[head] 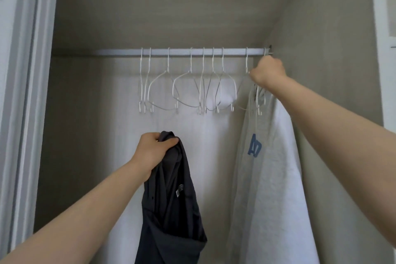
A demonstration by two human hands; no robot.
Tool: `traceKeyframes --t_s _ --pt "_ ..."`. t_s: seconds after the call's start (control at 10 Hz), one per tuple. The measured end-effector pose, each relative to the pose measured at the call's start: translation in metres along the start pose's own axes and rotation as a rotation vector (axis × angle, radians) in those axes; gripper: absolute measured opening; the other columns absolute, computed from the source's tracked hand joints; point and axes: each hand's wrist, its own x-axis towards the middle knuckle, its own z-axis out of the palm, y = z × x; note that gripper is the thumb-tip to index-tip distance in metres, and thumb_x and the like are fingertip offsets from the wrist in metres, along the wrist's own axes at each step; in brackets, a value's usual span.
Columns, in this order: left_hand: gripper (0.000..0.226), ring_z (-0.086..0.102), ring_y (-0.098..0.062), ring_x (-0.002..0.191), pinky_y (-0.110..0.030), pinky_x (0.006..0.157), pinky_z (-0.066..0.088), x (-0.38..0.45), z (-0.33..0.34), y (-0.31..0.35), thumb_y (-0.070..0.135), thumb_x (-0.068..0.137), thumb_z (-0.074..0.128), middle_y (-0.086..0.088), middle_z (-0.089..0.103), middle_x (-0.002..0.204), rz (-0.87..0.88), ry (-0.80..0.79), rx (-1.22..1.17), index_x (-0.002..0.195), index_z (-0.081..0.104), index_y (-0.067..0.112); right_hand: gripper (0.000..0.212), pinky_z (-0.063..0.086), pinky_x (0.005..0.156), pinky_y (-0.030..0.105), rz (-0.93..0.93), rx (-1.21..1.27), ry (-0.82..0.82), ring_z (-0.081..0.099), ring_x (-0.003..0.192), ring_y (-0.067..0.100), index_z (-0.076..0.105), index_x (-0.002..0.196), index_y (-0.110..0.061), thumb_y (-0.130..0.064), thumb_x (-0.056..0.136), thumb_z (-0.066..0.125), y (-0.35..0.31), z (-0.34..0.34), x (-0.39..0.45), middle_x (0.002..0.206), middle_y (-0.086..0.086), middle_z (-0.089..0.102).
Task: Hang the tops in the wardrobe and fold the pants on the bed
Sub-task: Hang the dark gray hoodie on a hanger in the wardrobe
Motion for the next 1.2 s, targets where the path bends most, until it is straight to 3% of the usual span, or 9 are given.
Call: traceKeyframes --t_s 0.2,0.3,0.4,0.6,0.8,0.9,1.0,1.1,1.2 --pt "0.024 0.054 -0.005 0.055 -0.010 0.046 0.037 0.009 -0.002 0.000 0.026 0.086 0.070 0.002 0.059 0.061 0.272 0.082 0.457 0.070 0.061 0.010 0.047 0.039 0.101 0.037 0.037 -0.054 -0.068 0.047 0.128 0.034 0.044 0.133 0.005 -0.018 0.092 0.048 0.003 0.027 0.008 0.139 0.017 0.049" --pt "0.025 0.053 -0.011 0.058 -0.010 0.048 0.038 0.011 -0.002 0.001 0.025 0.088 0.069 0.000 0.058 0.062 0.334 0.074 0.542 0.072 0.060 0.008 0.034 0.043 0.090 0.032 0.035 -0.074 -0.107 0.057 0.117 0.032 0.058 0.118 0.002 -0.013 0.091 0.045 0.007 0.039 0.012 0.127 0.017 0.059" --pt "0.029 0.049 -0.011 0.056 -0.011 0.048 0.037 0.014 -0.005 0.002 0.025 0.087 0.069 0.001 0.053 0.059 0.347 0.066 0.589 0.068 0.056 0.007 0.034 0.045 0.090 0.036 0.058 0.022 -0.157 0.055 0.118 0.037 0.055 0.121 0.008 -0.006 0.094 0.042 0.009 0.045 0.015 0.129 0.022 0.056" --pt "0.032 0.049 -0.009 0.054 -0.011 0.048 0.037 0.018 -0.007 -0.001 0.025 0.087 0.070 0.004 0.052 0.057 0.327 0.027 0.619 0.061 0.054 0.014 0.025 0.042 0.082 0.033 0.139 0.369 -0.192 0.048 0.093 0.024 0.049 0.074 -0.003 -0.003 0.095 0.036 0.013 0.047 0.019 0.113 0.022 0.059" --pt "0.029 0.050 -0.010 0.056 -0.012 0.045 0.035 0.022 -0.007 -0.003 0.026 0.087 0.070 0.001 0.055 0.061 0.294 0.009 0.611 0.066 0.059 0.009 0.040 0.042 0.096 0.035 0.205 0.650 -0.102 0.044 0.099 0.018 0.050 0.130 0.001 -0.015 0.098 0.033 0.012 0.030 0.015 0.135 0.014 0.053" --pt "0.029 0.051 -0.012 0.061 -0.016 0.048 0.033 0.021 -0.006 -0.004 0.027 0.088 0.068 -0.003 0.058 0.066 0.290 0.030 0.608 0.074 0.062 0.003 0.038 0.043 0.092 0.035 0.309 0.788 -0.061 0.055 0.110 0.022 0.052 0.126 -0.003 -0.019 0.096 0.036 0.012 0.019 0.000 0.132 0.012 0.056" --pt "0.021 0.057 -0.019 0.073 -0.023 0.057 0.038 0.020 -0.006 -0.010 0.026 0.090 0.065 -0.005 0.063 0.075 0.282 0.051 0.585 0.079 0.065 0.008 0.021 0.048 0.068 0.029 0.242 0.877 -0.040 0.059 0.092 0.024 0.053 0.108 -0.010 -0.014 0.090 0.044 0.015 0.019 -0.047 0.111 0.013 0.062" --pt "0.018 0.058 -0.022 0.079 -0.025 0.059 0.040 0.020 -0.008 -0.019 0.026 0.091 0.063 -0.006 0.064 0.077 0.256 0.036 0.586 0.078 0.064 0.014 0.018 0.047 0.075 0.036 0.200 0.893 0.000 0.057 0.086 0.027 0.059 0.097 -0.003 -0.013 0.091 0.045 0.033 0.033 -0.106 0.099 0.016 0.064" --pt "0.022 0.056 -0.025 0.077 -0.026 0.057 0.038 0.022 -0.013 -0.027 0.027 0.090 0.064 -0.009 0.063 0.075 0.233 0.032 0.625 0.074 0.063 0.012 0.010 0.046 0.084 0.039 0.229 0.915 -0.035 0.058 0.091 0.026 0.056 0.084 -0.018 -0.012 0.089 0.049 0.055 0.042 -0.164 0.100 0.011 0.066"
